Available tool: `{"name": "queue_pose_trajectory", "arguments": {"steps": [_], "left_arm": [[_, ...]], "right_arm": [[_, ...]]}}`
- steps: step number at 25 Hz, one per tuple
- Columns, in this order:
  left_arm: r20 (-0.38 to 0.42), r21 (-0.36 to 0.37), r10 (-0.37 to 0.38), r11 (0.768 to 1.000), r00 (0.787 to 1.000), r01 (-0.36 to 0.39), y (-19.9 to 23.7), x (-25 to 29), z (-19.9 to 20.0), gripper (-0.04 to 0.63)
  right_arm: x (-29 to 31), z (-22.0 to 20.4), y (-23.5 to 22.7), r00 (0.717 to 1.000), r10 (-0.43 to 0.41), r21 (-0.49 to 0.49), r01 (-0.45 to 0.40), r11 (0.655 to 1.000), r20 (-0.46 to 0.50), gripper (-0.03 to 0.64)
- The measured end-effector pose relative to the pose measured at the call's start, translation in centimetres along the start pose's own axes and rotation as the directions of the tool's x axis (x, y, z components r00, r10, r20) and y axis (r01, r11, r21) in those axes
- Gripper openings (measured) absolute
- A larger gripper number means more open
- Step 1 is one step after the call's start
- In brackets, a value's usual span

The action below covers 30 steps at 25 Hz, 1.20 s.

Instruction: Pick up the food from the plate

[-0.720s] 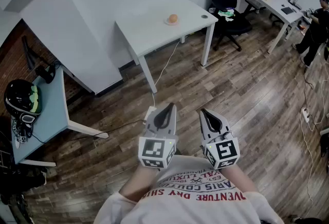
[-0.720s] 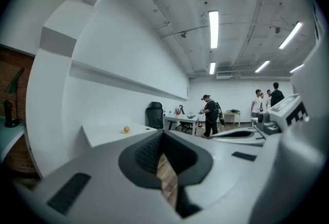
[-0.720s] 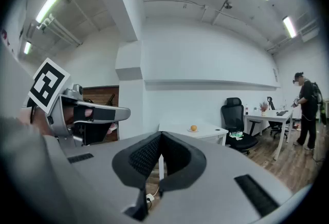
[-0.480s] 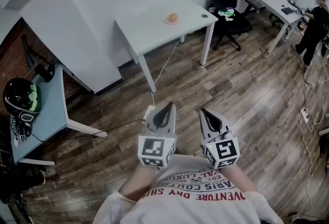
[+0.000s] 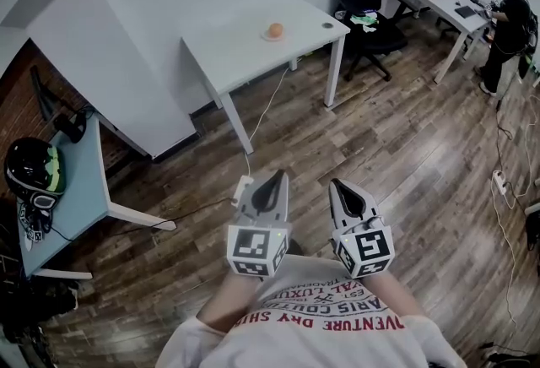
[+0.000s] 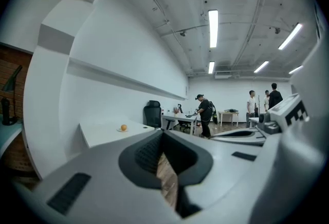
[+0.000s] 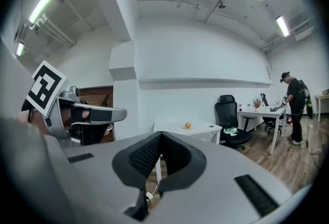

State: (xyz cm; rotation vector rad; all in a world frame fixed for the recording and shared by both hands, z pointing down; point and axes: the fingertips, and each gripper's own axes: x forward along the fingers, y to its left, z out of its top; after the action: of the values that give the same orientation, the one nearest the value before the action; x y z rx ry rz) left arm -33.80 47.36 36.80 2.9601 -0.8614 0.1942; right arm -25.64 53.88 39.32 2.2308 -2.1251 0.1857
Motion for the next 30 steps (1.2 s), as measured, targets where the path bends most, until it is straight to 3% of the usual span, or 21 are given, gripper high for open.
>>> {"name": "queue_pose_trajectory", "arguments": {"steps": [9, 15, 30], "left_arm": [[-0.04, -0.008, -0.017, 1.0, 0.999, 0.017, -0.5, 1.9, -1.1, 0.008], [-0.051, -0.012, -0.044, 0.999, 0.998, 0.043, 0.6, 5.7, -1.2, 0.008], [-0.097, -0.076, -0.089, 0.994, 0.991, 0.082, 12.9, 22.0, 1.4, 0.008]], "right_arm": [[0.1, -1.8, -1.9, 0.999, -0.014, 0.043, 0.016, 0.999, -0.039, 0.003], [3.2, -1.6, -4.2, 0.998, -0.039, 0.047, 0.04, 0.998, -0.04, 0.003], [20.8, 1.6, -11.0, 0.986, -0.119, 0.038, 0.125, 0.991, -0.118, 0.004]]}}
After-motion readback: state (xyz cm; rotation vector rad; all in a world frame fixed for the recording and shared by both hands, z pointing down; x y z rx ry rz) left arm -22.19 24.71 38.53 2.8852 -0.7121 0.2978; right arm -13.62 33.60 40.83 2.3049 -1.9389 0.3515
